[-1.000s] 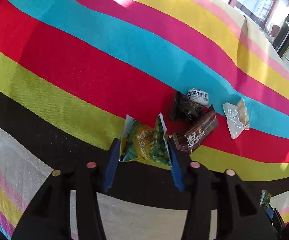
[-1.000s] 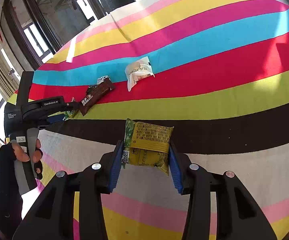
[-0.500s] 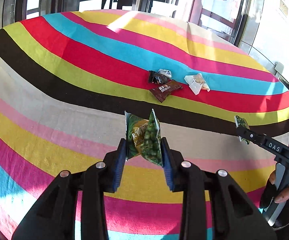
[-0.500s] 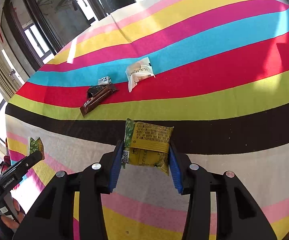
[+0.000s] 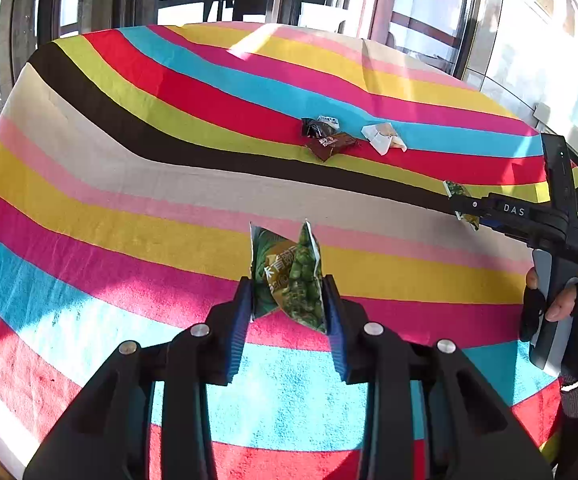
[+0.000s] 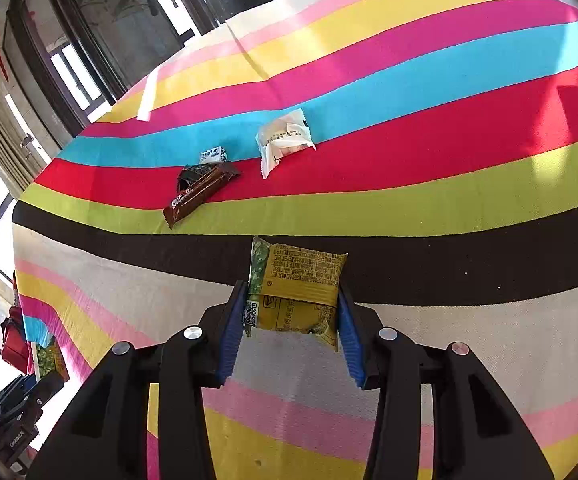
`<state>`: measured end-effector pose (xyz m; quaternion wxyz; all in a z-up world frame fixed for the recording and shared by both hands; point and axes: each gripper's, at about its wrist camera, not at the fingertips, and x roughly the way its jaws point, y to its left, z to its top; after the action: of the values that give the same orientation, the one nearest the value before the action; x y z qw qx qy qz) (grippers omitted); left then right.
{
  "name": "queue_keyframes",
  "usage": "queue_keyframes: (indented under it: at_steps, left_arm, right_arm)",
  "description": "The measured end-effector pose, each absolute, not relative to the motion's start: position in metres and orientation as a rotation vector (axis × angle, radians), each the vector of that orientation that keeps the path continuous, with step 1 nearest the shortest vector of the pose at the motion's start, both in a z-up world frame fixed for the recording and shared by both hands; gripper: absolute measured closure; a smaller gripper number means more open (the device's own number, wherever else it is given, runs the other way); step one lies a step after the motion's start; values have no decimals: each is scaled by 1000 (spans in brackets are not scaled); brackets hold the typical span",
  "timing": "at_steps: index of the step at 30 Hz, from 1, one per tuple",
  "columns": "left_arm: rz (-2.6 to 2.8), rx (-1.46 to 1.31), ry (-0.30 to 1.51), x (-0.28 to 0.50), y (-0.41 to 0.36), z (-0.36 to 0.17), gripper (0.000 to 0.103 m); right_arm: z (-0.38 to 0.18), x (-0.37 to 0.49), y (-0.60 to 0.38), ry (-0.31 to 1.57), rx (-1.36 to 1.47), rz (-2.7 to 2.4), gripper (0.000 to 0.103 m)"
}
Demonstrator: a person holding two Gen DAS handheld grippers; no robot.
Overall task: Organize snacks
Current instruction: 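Grasp the green pea packet with the left tool and lift it, then carry the pea packet and yellow-green packet to the white box and release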
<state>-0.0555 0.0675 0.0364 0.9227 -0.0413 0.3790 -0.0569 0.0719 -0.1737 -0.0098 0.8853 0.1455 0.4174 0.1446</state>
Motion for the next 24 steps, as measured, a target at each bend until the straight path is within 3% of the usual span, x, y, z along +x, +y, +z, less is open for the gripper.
queue_keyframes:
  at_steps: [6,24]
  left_arm:
    - [-109,-84,786,-78,83,32,68]
    - [-49,-102,783,-134,136,26,68]
  right_arm:
    - [-3,37,-170,876,392,346,60]
    - [16,-69,-56,851,204,574,60]
